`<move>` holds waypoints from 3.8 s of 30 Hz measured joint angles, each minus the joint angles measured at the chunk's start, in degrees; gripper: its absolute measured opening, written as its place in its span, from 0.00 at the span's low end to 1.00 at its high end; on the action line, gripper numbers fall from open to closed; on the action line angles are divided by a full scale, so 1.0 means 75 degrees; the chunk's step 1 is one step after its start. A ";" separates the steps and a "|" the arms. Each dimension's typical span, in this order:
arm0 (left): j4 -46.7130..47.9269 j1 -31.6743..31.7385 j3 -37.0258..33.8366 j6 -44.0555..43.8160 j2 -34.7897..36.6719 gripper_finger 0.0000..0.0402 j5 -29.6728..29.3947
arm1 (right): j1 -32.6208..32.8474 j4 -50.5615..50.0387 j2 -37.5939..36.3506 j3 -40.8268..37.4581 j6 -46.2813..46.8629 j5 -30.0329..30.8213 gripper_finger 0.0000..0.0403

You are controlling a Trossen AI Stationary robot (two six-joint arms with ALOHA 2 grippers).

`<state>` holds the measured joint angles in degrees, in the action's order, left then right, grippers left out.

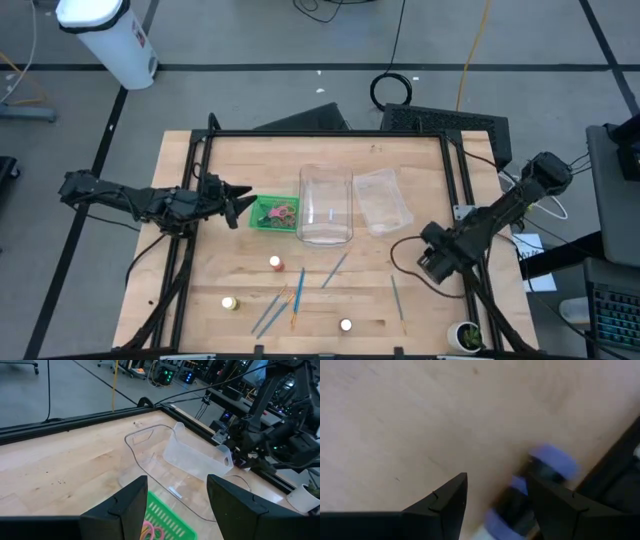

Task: Pick & Place Paint Supplies
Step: Put the violet paint bottle into the transparent bin

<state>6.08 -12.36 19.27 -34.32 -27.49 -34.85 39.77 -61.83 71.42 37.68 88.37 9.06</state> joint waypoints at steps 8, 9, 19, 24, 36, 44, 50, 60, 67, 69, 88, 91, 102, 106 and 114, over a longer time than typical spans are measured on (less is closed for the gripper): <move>0.0019 0.0000 0.0000 0.0008 0.0003 0.53 0.0000 | -0.0435 0.1108 0.0006 -0.0416 -0.0470 -0.0446 0.49; 0.0017 0.0000 0.0000 0.0008 0.0000 0.53 0.0000 | -0.0515 0.1272 0.0009 -0.0389 -0.0657 -0.0495 0.49; 0.0016 0.0000 0.0000 -0.0003 0.0002 0.53 0.0028 | -0.1132 0.3586 -0.0229 -0.0187 -0.5107 -0.0650 0.47; 0.0013 0.0000 0.0000 -0.0003 0.0001 0.53 0.0033 | -0.1274 0.2035 -0.0356 0.0231 -0.6738 -0.1838 0.33; 0.0009 0.0000 0.0000 -0.0003 0.0002 0.53 0.0036 | -0.1821 -0.2381 -0.0204 0.0644 -0.5741 -0.2294 0.01; -0.0034 0.0001 0.0000 -0.0003 0.0003 0.53 0.0038 | -0.1931 -0.2095 0.0461 0.0727 -0.5122 -0.2064 0.00; -0.0037 0.0000 0.0000 -0.0003 0.0000 0.53 0.0038 | -0.1956 -0.1471 0.1260 0.0794 -0.5597 -0.2418 0.00; -0.0039 0.0003 0.0000 -0.0003 0.0003 0.53 0.0044 | -0.2136 -0.1488 0.2424 0.0658 -0.5592 -0.3101 0.00; -0.0037 0.0002 0.0000 -0.0003 0.0000 0.53 0.0047 | -0.2141 -0.0401 0.2480 0.0724 -0.5497 -0.3359 0.00; -0.0039 0.0003 0.0000 -0.0003 0.0003 0.53 0.0047 | -0.2139 0.0059 0.2396 0.0939 -0.5579 -0.3443 0.00; -0.0036 0.0003 0.0000 -0.0003 0.0003 0.53 0.0050 | -0.3161 -0.2202 0.2410 0.0882 -0.6768 -0.0446 0.00; -0.0037 0.0003 0.0000 -0.0003 0.0000 0.53 0.0055 | -0.3445 -0.2034 0.2458 0.0778 -0.7034 -0.0781 0.00; -0.0037 0.0001 0.0000 -0.0003 0.0002 0.53 0.0052 | -0.3273 -0.1661 0.2434 0.0796 -0.6673 -0.3467 0.00; -0.0037 0.0003 0.0000 -0.0003 0.0001 0.53 0.0052 | -0.3016 -0.1353 0.2407 0.0834 -0.6621 -0.4261 0.00; -0.0037 0.0000 0.0000 -0.0003 0.0000 0.53 0.0052 | -0.2168 -0.0587 0.2401 0.1665 -0.7077 -0.4605 0.00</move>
<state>5.80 -12.36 19.27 -34.35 -27.49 -34.46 23.51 -66.23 89.43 50.16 35.29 -25.47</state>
